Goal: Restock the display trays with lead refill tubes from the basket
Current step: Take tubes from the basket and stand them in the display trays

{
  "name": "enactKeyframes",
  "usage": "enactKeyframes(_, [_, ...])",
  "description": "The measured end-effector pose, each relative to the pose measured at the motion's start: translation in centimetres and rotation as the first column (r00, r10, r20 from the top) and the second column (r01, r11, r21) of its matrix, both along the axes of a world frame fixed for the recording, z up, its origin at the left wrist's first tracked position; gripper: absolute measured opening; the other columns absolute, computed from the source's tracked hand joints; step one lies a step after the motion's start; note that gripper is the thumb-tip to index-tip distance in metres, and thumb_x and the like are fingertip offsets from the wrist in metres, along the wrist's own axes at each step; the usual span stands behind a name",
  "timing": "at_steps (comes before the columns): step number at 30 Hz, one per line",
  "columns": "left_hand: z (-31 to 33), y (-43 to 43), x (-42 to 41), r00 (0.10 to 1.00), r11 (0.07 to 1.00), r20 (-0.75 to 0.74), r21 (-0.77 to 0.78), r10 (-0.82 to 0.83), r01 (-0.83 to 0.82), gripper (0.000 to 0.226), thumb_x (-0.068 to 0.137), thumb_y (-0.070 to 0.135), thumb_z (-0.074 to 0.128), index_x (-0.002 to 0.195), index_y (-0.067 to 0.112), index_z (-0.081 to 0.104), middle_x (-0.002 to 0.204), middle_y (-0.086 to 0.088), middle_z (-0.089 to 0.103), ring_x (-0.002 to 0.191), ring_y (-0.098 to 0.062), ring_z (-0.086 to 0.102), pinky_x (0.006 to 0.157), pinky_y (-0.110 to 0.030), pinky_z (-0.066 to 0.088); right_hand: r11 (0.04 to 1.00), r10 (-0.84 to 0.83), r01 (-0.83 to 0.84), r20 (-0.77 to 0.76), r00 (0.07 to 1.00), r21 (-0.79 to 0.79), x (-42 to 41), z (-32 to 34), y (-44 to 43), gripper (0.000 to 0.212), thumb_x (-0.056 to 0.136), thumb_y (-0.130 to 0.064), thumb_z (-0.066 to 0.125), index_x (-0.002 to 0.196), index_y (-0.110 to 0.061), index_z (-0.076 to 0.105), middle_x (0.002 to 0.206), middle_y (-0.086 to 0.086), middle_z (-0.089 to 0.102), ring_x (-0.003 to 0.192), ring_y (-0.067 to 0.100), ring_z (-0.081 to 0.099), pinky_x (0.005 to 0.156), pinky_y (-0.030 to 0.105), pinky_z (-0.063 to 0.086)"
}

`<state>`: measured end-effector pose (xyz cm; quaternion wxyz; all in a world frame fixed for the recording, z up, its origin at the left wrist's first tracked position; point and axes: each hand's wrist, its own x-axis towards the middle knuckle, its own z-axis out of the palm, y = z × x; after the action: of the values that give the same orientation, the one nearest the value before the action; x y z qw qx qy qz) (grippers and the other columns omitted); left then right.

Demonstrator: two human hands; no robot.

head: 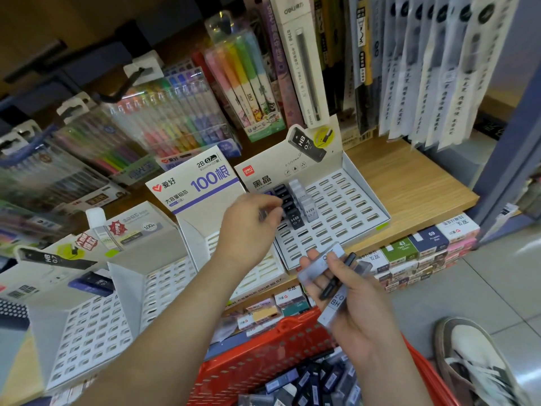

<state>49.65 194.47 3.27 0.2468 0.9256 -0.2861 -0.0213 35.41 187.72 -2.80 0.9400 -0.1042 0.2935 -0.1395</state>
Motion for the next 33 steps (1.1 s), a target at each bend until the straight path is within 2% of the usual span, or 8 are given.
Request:
enactKeyframes(3, [0.7, 1.3, -3.8, 0.950, 0.986, -0.309, -0.165, -0.046, -0.006, 0.016, 0.088, 0.031, 0.066, 0.103, 0.036, 0.070, 0.086, 0.016, 0.065, 0.074, -0.001, 0.056, 0.076, -0.026, 0.051, 0.988, 0.062, -0.067, -0.040, 0.997, -0.136, 0.0, 0.4, 0.1, 0.019, 0.090, -0.012, 0.063, 0.104, 0.002, 0.063, 0.095, 0.020, 0.070, 0.080, 0.025, 0.073, 0.072, 0.037, 0.061])
enactKeyframes(7, [0.5, 3.8, -7.3, 0.880, 0.974, -0.474, -0.216, -0.036, -0.076, 0.033, 0.079, 0.022, 0.077, 0.106, 0.038, 0.066, 0.081, 0.004, 0.060, 0.062, -0.025, 0.061, 0.062, -0.041, 0.057, 0.963, 0.144, -0.140, 0.000, 0.990, -0.230, 0.1, 1.7, 0.9, 0.018, 0.095, -0.013, 0.059, 0.105, 0.002, 0.061, 0.101, 0.023, 0.073, 0.093, 0.034, 0.073, 0.069, 0.036, 0.061])
enactKeyframes(9, [0.6, 4.9, -8.0, 0.884, 0.961, -0.467, -0.236, 0.016, -0.142, 0.035, 0.076, 0.014, 0.079, 0.098, 0.038, 0.068, 0.082, 0.002, 0.062, 0.063, -0.031, 0.064, 0.060, -0.043, 0.057, 0.931, 0.177, -0.190, -0.070, 0.982, -0.311, 0.2, 2.1, 1.6, 0.018, 0.095, -0.017, 0.062, 0.102, 0.000, 0.063, 0.096, 0.019, 0.074, 0.086, 0.031, 0.073, 0.059, 0.031, 0.057])
enactKeyframes(12, [1.3, 6.8, -8.3, 0.899, 0.942, -0.431, -0.263, 0.077, -0.207, 0.027, 0.077, 0.009, 0.077, 0.086, 0.034, 0.071, 0.079, 0.004, 0.067, 0.060, -0.013, 0.064, 0.058, -0.030, 0.057, 0.898, 0.189, -0.232, -0.149, 0.971, -0.374, 0.1, 2.6, 2.7, 0.012, 0.096, -0.020, 0.061, 0.089, -0.010, 0.060, 0.073, 0.007, 0.063, 0.055, 0.014, 0.055, 0.041, 0.021, 0.037])
enactKeyframes(16, [3.3, 9.5, -7.6, 0.901, 0.912, -0.429, -0.344, 0.059, -0.223, 0.026, 0.082, 0.003, 0.070, 0.085, 0.028, 0.076, 0.066, 0.014, 0.068, 0.060, 0.003, 0.058, 0.059, -0.010, 0.045, 0.843, 0.266, -0.300, -0.139, 0.954, -0.446, -0.7, 3.6, 3.2, 0.017, 0.096, -0.023, 0.059, 0.083, -0.012, 0.057, 0.064, 0.002, 0.056, 0.046, 0.010, 0.035, 0.036, 0.019, 0.025])
enactKeyframes(23, [5.5, 12.0, -7.8, 0.867, 0.822, -0.497, -0.484, 0.023, -0.300, 0.023, 0.082, -0.001, 0.069, 0.085, 0.021, 0.075, 0.067, 0.005, 0.064, 0.063, -0.006, 0.060, 0.067, -0.019, 0.054, 0.728, 0.334, -0.337, -0.121, 0.935, -0.596, -1.3, 6.1, 4.3, 0.021, 0.093, -0.032, 0.061, 0.096, -0.011, 0.062, 0.073, 0.005, 0.064, 0.048, 0.010, 0.035, 0.039, 0.019, 0.025])
enactKeyframes(27, [6.6, 12.9, -8.4, 0.869, 0.795, -0.495, -0.536, -0.022, -0.285, 0.025, 0.085, -0.003, 0.064, 0.088, 0.020, 0.075, 0.071, 0.001, 0.064, 0.065, -0.010, 0.060, 0.067, -0.019, 0.054, 0.603, 0.365, -0.363, -0.158, 0.917, -0.710, -1.4, 7.7, 5.1, 0.007, 0.092, -0.013, 0.065, 0.097, -0.010, 0.062, 0.069, 0.004, 0.066, 0.047, 0.009, 0.036, 0.039, 0.019, 0.029])
enactKeyframes(33, [8.5, 12.8, -10.1, 0.904, 0.860, -0.427, -0.474, -0.036, -0.189, 0.004, 0.079, 0.010, 0.075, 0.077, 0.013, 0.074, 0.069, -0.002, 0.070, 0.064, -0.007, 0.060, 0.067, -0.028, 0.051, 0.648, 0.272, -0.263, -0.105, 0.957, -0.715, -2.1, 10.6, 5.0, 0.011, 0.087, -0.007, 0.071, 0.089, -0.014, 0.063, 0.061, 0.001, 0.054, 0.050, 0.008, 0.045, 0.039, 0.020, 0.031])
